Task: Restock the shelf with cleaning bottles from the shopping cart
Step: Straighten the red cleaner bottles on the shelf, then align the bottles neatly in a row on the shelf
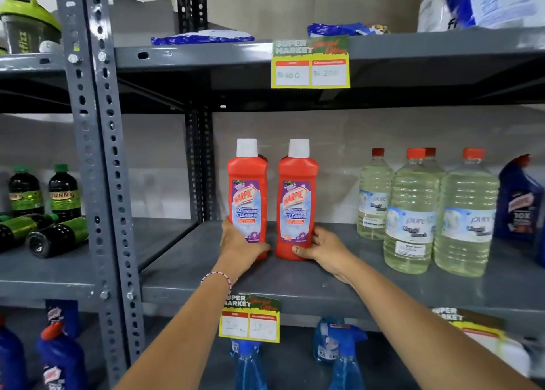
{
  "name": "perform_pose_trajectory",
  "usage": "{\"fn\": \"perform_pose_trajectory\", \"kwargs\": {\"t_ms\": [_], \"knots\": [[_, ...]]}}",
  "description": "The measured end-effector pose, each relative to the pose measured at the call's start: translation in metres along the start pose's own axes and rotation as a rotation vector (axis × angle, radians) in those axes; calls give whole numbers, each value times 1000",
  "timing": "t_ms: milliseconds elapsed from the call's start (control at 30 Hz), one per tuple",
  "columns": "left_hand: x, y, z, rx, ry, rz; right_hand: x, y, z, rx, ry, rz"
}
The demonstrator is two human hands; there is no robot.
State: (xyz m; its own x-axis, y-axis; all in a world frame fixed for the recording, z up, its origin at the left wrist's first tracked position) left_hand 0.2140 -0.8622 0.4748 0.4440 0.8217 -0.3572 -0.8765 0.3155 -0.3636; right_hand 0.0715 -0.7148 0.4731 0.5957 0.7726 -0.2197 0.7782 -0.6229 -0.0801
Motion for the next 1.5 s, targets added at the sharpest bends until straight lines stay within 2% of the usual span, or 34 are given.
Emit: {"fn": "perform_pose_trajectory", "kwargs": {"t_ms": [133,267,333,467,533,633,700,833,933,967,1033,1167,1367,1500], "knots": [[10,-8,17,-14,155,200,24,-8,-17,58,-17,-3],[48,0,53,268,541,298,83,-52,-38,142,-180,39],[78,25,85,318,725,315,120,-86,-44,102,-294,115],[153,119,166,327,995,209,183,-183,-47,-31,-426,351],[188,176,200,268,1056,48,210,-243,-44,1,-443,478],[228,263,239,241,886,-349,242,-344,-30,82,-446,690],[239,317,254,268,735,-497,254,-416,-18,126,-394,789],[225,402,273,402,285,-562,254,-544,-3,170,-166,834],[207,443,281,458,68,-567,241,-605,-1,325,-24,712],[201,451,281,481,25,-581,233,-617,0,287,2,669],[194,459,281,495,-11,-593,218,-631,4,181,39,583],[192,467,284,447,-8,-618,189,-645,8,145,13,393],[195,473,289,330,14,-658,157,-656,10,48,96,218],[197,481,293,270,33,-645,148,-661,13,-9,102,176]]}}
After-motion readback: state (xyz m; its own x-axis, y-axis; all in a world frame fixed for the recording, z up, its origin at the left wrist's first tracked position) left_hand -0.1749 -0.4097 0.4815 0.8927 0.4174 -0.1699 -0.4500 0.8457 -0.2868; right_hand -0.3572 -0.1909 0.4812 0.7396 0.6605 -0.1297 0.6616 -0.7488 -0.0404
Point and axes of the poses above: each hand's wrist, its own x-axis away from the middle knuckle, its own y-axis out of the palm, z = x × y, the point moved 2 cm from there along -x, towards the middle knuckle, and after that the axes turned 9 degrees about -x, right-handed, at the moved point
